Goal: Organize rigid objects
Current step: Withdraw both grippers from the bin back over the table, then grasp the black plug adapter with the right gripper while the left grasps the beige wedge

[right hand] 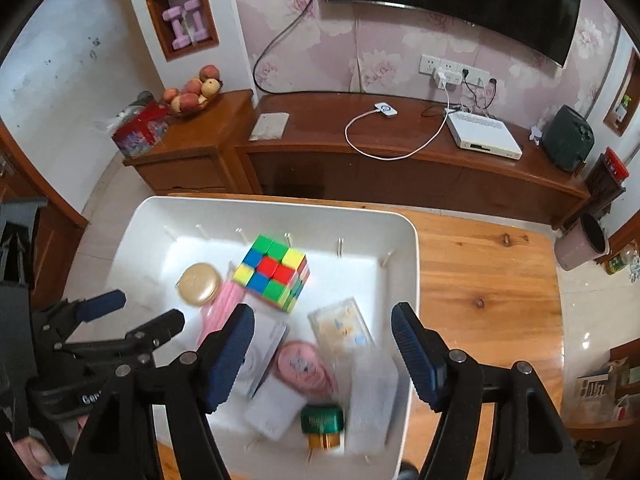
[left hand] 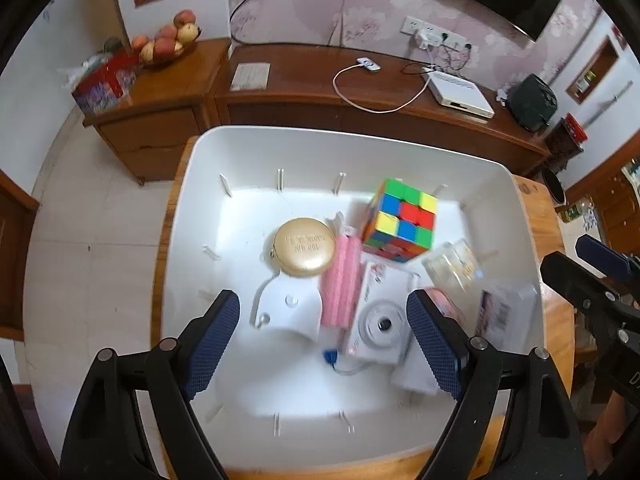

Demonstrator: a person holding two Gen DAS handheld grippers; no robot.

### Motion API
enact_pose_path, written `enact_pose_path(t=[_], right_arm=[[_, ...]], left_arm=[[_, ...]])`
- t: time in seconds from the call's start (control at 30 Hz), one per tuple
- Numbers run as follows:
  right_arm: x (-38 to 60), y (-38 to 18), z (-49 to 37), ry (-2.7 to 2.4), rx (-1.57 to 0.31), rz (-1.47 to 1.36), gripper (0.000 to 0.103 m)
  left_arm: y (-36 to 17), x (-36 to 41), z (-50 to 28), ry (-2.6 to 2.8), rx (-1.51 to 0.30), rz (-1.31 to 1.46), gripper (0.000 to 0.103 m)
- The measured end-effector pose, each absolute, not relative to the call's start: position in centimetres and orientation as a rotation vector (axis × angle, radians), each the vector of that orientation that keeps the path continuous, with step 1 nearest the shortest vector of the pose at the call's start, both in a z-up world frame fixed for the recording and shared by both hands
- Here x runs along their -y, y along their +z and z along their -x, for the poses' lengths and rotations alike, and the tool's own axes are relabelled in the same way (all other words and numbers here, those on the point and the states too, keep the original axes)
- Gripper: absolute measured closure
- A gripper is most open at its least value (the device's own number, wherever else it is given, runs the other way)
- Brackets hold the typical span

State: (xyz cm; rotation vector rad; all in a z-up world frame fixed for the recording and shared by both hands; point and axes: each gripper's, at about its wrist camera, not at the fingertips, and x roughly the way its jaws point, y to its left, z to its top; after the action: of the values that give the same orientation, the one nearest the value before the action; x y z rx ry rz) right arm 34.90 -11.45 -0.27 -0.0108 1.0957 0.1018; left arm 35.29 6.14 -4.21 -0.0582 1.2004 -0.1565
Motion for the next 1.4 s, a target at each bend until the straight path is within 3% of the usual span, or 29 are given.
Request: enact_pose_path(t=[0.33,0.57,0.77,1.03,1.4], right_arm=[[13.2,4.2,-26.4,0.116,-1.018,0.018,0.031],[14.3,6.1,-20.8,0.089,-0.965,0.07,0.031],[15.1,5.2,-16.8,0.107,-0.941,0.1,0.027],[17.9,0.5,-15.3,0.103,-1.021,0.018,0.027],[21.6,-6.9,-17.6,0.043,-1.147,-0.179,0.027]], left_arm=[[1.5,-6.6,-28.2,-0.188,-1.119,-0.013,0.016],[2.7,-7.5,-22.7,-0.207,-1.109,-0.015,0.015],[0.6,-8.2,-19.0,-0.216,-1.101,-0.018,0.003],[-4.3,-9.1,-17.2,-0.189,-1.129,-0.005,0.003],[-11.8,-10.6,-21.2,-0.058,-1.2,0.089,0.003]])
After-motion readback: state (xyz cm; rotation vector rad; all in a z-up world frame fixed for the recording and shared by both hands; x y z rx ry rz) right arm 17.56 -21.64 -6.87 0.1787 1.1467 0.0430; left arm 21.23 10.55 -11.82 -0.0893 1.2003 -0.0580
